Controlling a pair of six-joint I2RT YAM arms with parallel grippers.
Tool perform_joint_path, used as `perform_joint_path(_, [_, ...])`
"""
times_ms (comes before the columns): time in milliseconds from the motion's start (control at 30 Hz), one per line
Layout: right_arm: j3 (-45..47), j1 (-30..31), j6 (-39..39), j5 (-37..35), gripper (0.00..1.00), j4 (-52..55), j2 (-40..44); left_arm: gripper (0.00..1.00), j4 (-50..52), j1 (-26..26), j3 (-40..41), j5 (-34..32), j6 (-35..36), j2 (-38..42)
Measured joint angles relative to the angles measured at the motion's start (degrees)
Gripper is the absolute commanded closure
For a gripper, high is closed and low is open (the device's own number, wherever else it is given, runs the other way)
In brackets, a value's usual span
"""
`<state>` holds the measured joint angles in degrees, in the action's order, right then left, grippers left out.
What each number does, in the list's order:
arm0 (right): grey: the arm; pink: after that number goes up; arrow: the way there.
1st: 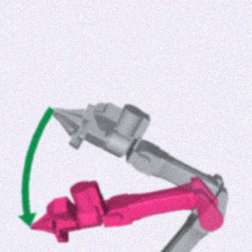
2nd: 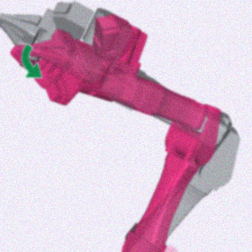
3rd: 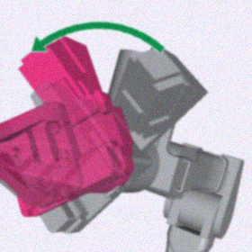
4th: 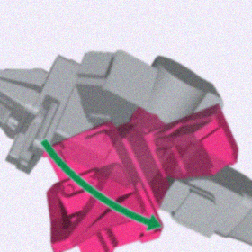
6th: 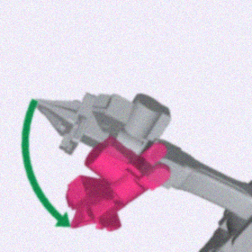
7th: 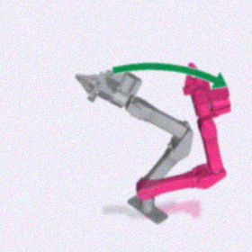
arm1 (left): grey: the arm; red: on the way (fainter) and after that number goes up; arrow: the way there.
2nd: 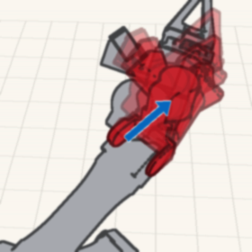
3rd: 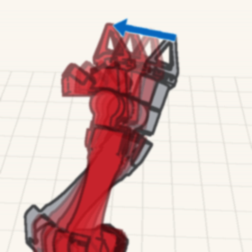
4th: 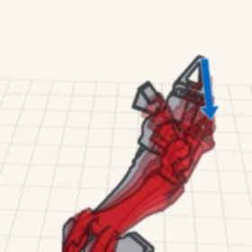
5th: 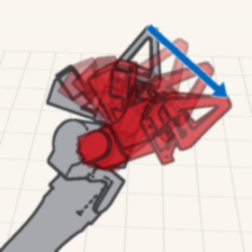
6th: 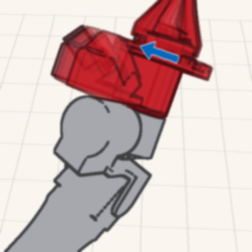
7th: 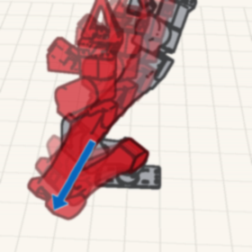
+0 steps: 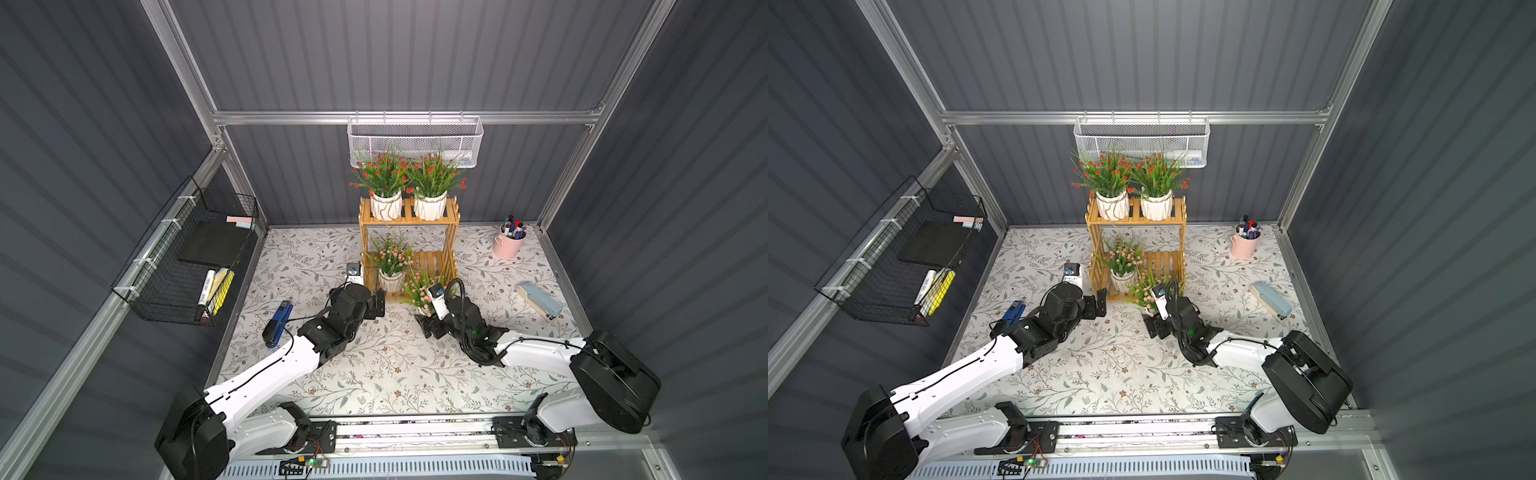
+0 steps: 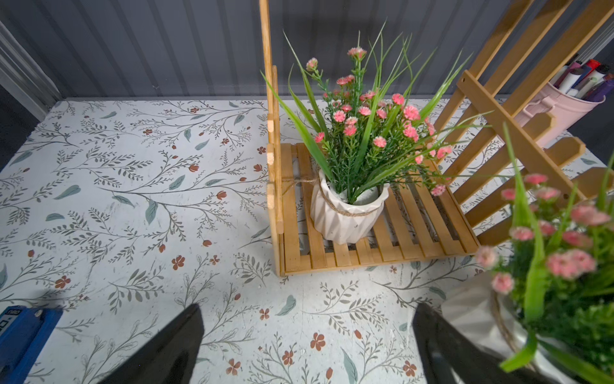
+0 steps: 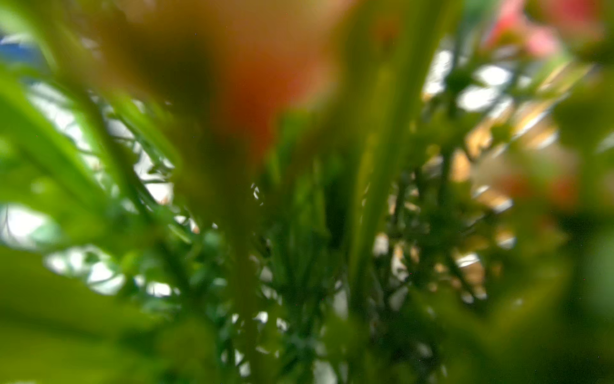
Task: Place the baby's breath potted plants on the rack by color
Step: Pick up the baby's breath potted plant from the center of the board, then place the baby's breath potted plant on the rack.
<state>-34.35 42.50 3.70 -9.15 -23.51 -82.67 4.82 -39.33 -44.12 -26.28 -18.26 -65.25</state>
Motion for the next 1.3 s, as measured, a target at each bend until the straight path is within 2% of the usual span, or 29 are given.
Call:
perform_joint_path(167, [-7.8, 0.0, 2.3, -5.1, 0.26, 5.2, -1.3, 0.01, 0.0, 0.0, 0.0, -0.2, 0.0, 0.9])
perform_joint_path(300, [-13.8, -0.5, 3.2, -7.8, 0.25, 8.1, -5.7, 0.01, 0.0, 0.0, 0.1, -0.2, 0.0, 2.5])
perform_joint_path(633, [-25.4, -3.5, 5.2, -9.9, 0.23, 14.1, -16.5, 0.01, -0.2, 0.0, 0.1, -0.1, 0.5, 3.8])
perform_joint_path(900, [-29.1, -5.1, 7.4, -9.9, 0.23, 15.3, -20.9, 0.01, -0.3, 0.0, 0.1, -0.1, 0.5, 4.0])
perform_joint_path(1300, [-29.6, -6.5, 10.1, -7.9, 0.21, 15.0, -25.3, 0.01, 0.0, 0.0, 0.1, -0.2, 0.7, 5.6])
